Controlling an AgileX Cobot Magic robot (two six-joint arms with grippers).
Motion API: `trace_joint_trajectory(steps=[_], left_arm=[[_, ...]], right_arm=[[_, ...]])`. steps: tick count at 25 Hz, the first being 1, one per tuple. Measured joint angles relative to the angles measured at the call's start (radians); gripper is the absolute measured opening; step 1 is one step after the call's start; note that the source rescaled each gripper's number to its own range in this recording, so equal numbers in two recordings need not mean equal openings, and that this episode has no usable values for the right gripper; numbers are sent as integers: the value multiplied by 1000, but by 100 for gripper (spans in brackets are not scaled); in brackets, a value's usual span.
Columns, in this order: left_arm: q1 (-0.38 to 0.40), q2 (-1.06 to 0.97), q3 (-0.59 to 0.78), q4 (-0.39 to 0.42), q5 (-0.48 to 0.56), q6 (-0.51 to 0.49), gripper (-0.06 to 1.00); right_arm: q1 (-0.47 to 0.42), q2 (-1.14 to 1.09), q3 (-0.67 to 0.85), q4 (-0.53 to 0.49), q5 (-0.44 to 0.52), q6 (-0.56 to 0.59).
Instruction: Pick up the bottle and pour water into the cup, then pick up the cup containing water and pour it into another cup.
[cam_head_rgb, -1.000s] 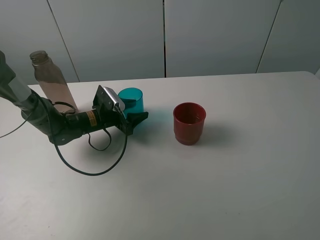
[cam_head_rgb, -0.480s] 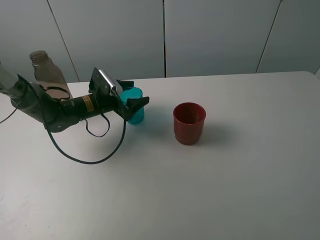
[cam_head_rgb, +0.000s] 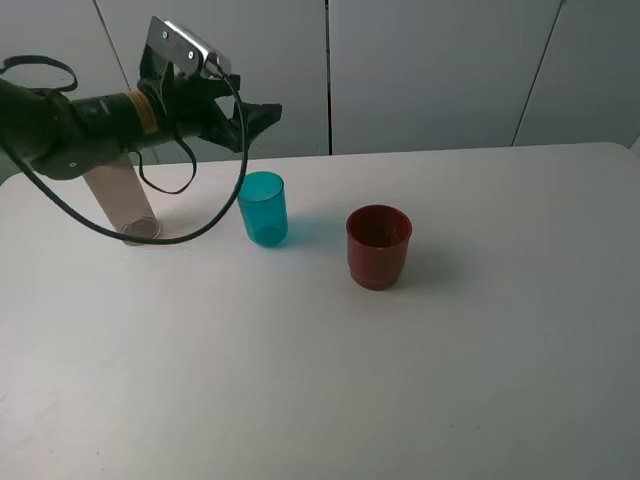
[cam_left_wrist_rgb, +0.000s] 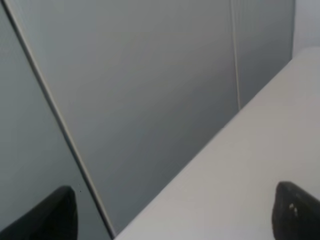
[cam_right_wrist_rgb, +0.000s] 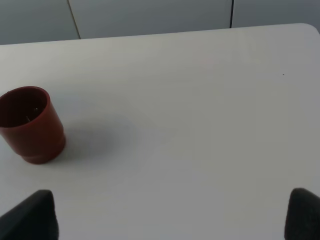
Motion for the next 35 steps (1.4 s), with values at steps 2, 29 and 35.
trace_joint_trajectory(steps=[2,29,35], left_arm=[[0,-83,0,-5,71,-49,99],[13,-1055,14,-578,1576,217,99],[13,-1332,123,-582,1854,217,99]], right_arm=[[0,0,0,0,0,0],[0,0,0,0,0,0],[0,0,0,0,0,0]])
